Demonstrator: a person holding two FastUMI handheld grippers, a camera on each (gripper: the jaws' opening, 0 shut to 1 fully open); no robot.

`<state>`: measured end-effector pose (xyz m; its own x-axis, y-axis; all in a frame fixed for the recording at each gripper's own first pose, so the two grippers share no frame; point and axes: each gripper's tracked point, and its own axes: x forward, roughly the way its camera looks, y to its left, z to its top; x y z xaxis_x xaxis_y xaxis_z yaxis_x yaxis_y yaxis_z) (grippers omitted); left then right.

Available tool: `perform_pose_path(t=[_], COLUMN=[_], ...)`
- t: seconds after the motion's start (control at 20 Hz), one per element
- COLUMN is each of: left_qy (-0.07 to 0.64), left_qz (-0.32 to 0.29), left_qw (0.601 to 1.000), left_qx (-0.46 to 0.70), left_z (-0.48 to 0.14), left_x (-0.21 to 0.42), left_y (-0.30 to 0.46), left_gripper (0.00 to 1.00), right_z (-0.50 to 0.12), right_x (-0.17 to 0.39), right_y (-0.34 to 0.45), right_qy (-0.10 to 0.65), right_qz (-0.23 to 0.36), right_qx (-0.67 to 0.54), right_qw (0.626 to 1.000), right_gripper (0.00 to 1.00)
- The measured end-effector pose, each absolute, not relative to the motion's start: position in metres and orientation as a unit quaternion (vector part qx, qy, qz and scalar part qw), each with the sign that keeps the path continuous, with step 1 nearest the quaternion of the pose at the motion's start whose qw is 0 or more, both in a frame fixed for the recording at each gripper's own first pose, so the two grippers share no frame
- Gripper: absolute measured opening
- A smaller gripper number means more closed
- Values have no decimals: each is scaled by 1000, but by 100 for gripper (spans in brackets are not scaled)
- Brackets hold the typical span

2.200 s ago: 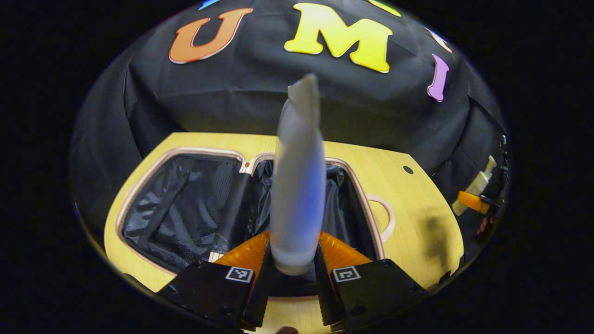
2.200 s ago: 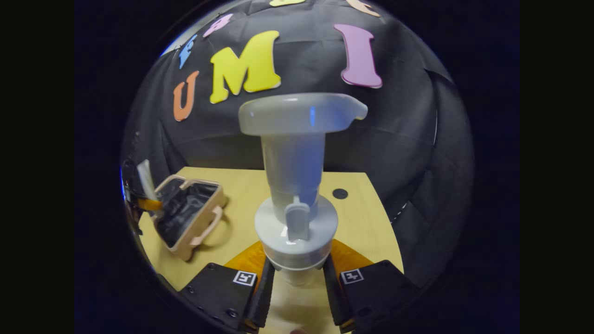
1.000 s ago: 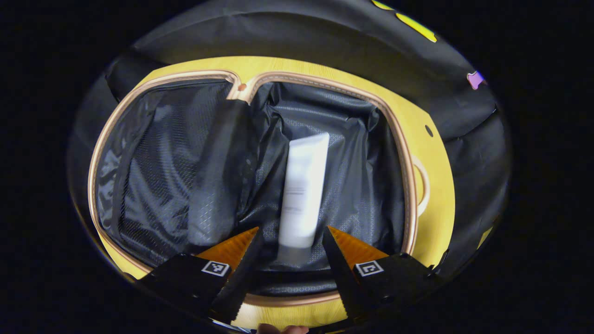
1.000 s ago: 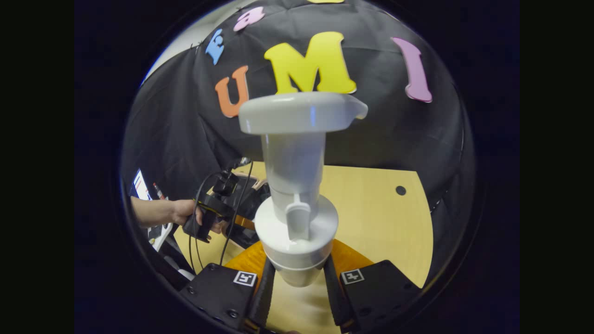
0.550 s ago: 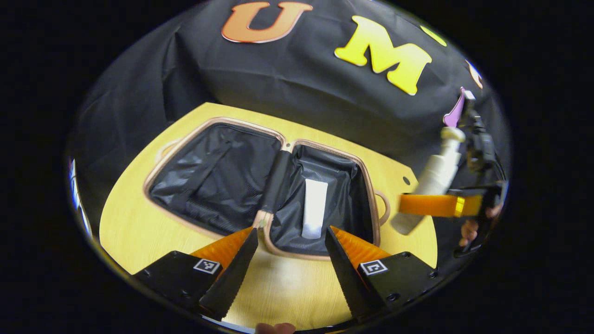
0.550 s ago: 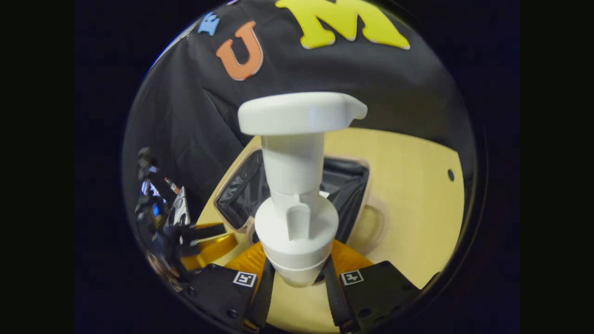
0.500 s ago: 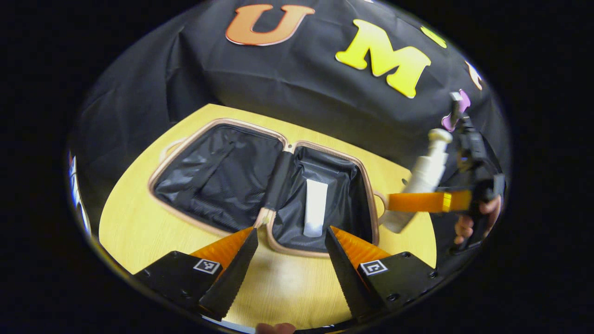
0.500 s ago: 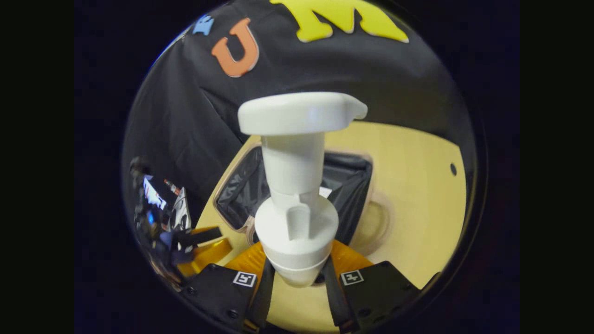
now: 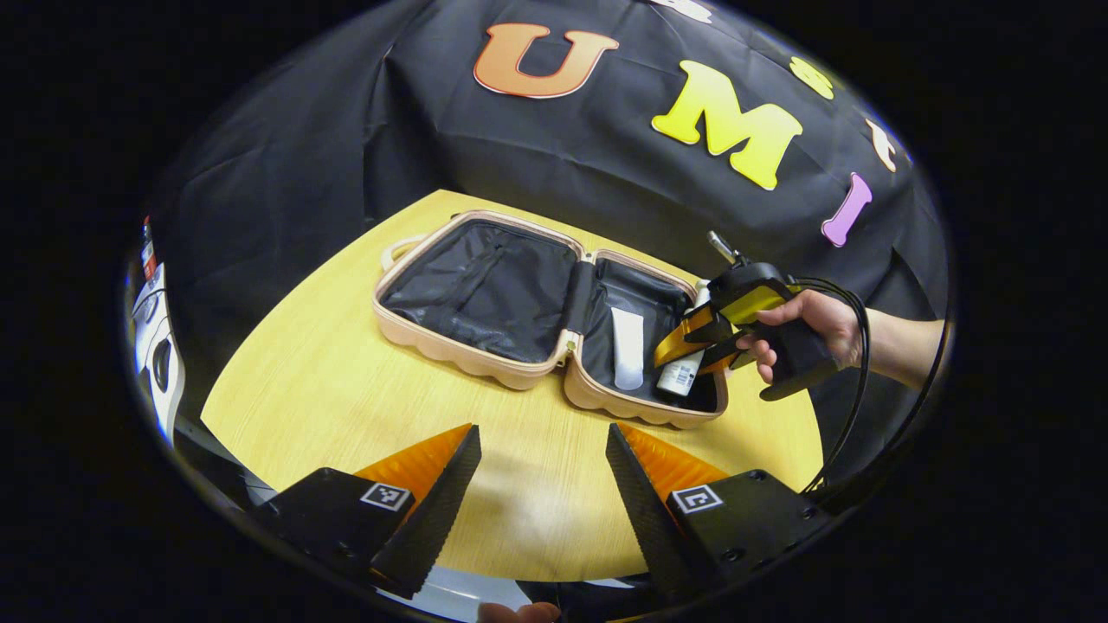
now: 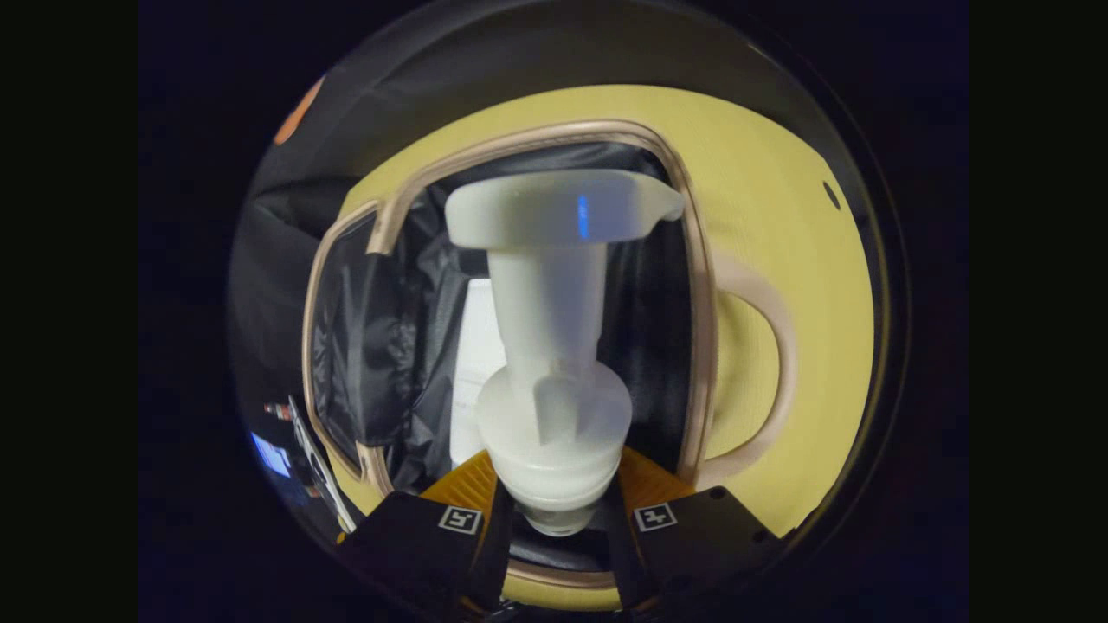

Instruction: First open the suitcase, pack the skin care products into it, and then close the suitcase.

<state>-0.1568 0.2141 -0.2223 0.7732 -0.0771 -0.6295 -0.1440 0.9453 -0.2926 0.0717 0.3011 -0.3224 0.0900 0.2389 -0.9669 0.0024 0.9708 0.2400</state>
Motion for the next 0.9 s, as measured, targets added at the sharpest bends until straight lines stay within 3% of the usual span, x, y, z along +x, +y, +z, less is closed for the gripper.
perform_pose_path(t=[0.25,0.35,0.7,0.85,0.9], left_qy=[301,298,283,252,238], left_qz=[16,16,26,29,31], left_qw=[940,942,945,951,953], left_qx=[-158,-151,-163,-178,-184], left_z=[-201,-200,-211,-206,-205], left_x=[-146,-145,-133,-121,-117], left_y=[226,228,246,273,286], left_gripper=[94,94,94,94,94], right_z=[-337,-338,-309,-271,-254], right_x=[71,72,62,58,56], right_y=[297,296,299,291,286], right_qy=[687,686,667,628,610], right_qz=[34,22,70,107,123], right_qx=[54,43,55,33,24], right_qw=[724,726,740,770,782], right_gripper=[43,48,54,72,74])
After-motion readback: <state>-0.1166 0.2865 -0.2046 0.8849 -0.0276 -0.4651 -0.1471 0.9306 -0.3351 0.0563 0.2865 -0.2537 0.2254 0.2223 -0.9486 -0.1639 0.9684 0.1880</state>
